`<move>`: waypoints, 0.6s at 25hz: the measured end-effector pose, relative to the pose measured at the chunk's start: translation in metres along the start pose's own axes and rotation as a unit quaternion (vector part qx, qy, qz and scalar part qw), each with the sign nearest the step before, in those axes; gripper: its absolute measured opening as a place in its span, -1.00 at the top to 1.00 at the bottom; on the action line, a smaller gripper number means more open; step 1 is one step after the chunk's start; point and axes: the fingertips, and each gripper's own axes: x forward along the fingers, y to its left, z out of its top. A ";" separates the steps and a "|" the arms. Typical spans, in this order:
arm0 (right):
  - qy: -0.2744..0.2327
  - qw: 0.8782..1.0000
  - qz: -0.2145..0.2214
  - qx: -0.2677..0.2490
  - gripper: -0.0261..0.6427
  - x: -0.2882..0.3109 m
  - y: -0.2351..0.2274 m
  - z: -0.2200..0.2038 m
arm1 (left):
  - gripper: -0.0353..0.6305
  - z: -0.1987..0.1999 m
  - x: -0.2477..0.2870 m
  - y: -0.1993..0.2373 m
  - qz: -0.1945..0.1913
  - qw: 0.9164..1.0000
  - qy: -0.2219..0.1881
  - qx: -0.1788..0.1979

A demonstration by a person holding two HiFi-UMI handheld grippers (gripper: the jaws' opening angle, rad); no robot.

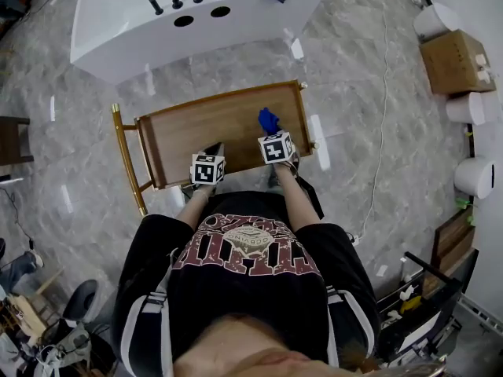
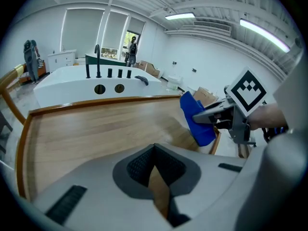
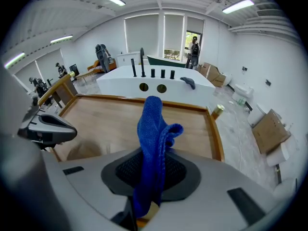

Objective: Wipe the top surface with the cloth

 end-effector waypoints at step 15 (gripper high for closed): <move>-0.163 0.975 0.135 -0.066 0.67 -0.054 0.101 0.120 | 0.76 0.081 -0.074 0.025 0.040 0.986 -0.150 -0.064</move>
